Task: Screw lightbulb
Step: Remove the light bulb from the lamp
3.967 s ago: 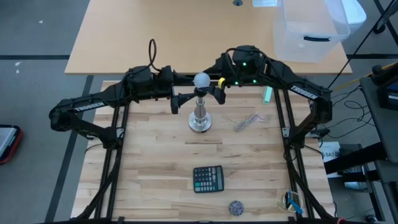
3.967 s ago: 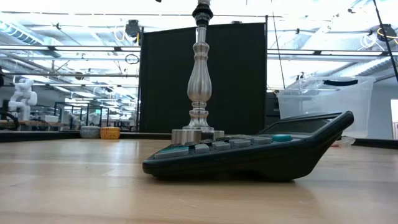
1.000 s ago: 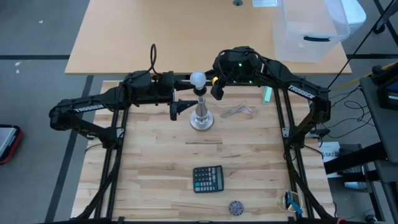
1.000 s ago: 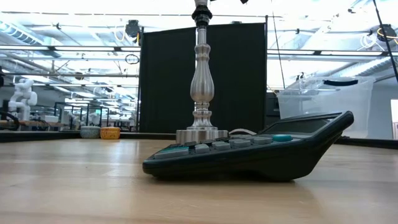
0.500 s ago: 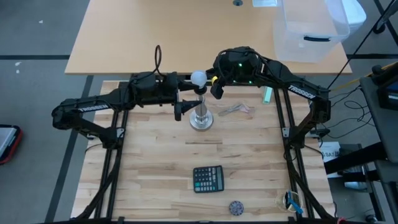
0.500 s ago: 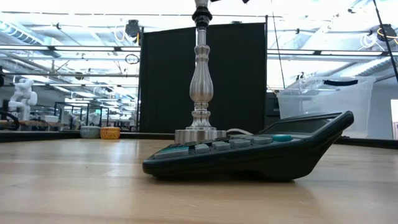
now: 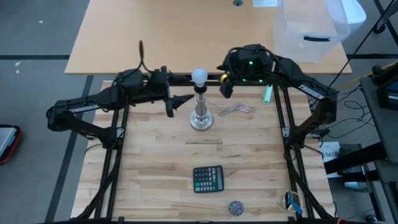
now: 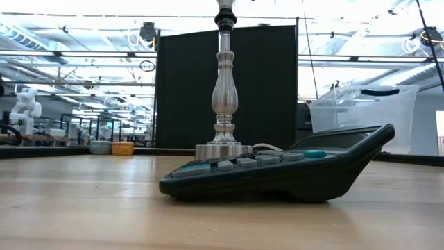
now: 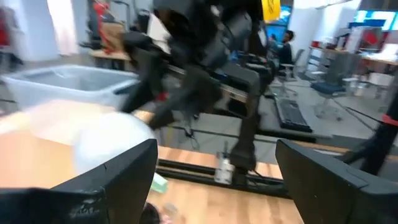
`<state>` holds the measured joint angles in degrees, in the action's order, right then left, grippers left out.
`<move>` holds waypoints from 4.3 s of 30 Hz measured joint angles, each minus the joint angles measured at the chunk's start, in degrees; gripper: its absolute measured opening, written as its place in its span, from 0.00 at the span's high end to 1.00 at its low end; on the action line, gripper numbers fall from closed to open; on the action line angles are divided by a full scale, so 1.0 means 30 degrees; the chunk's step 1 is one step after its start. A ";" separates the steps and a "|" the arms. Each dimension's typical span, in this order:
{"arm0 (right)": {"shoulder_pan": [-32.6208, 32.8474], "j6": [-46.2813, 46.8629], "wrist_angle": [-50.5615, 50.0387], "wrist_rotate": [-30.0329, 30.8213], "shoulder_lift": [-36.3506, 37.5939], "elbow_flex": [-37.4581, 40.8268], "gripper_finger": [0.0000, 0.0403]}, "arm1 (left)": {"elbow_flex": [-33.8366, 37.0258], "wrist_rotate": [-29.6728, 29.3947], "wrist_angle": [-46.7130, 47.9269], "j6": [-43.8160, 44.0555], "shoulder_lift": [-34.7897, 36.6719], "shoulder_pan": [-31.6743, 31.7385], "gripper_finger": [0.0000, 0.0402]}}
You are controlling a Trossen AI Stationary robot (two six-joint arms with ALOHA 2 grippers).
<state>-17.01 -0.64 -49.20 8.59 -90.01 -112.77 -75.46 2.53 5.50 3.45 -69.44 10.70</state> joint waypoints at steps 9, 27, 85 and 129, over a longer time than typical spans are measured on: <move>0.0435 0.1151 -0.0071 -0.2363 0.0319 -0.0022 0.36 | 0.0000 -0.1571 0.1031 -0.0978 0.0566 0.1470 0.17; 0.1084 0.1661 0.3149 -0.0801 -0.1831 0.0000 0.22 | -0.0007 0.2050 0.0912 0.0362 -0.0242 0.2783 0.17; -0.0417 -1.3760 0.2234 -0.3705 -0.1882 0.0044 0.38 | 0.0019 0.1472 0.3116 0.1609 -0.1834 0.1902 0.17; 0.0625 -0.1456 0.3167 -0.6049 -0.2042 -0.0007 0.38 | 0.0007 0.3416 0.1854 0.0792 -0.1088 0.1909 0.30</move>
<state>-15.14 -5.01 -39.70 -9.56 -96.14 -112.79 -75.44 12.78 11.07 5.82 -72.71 16.43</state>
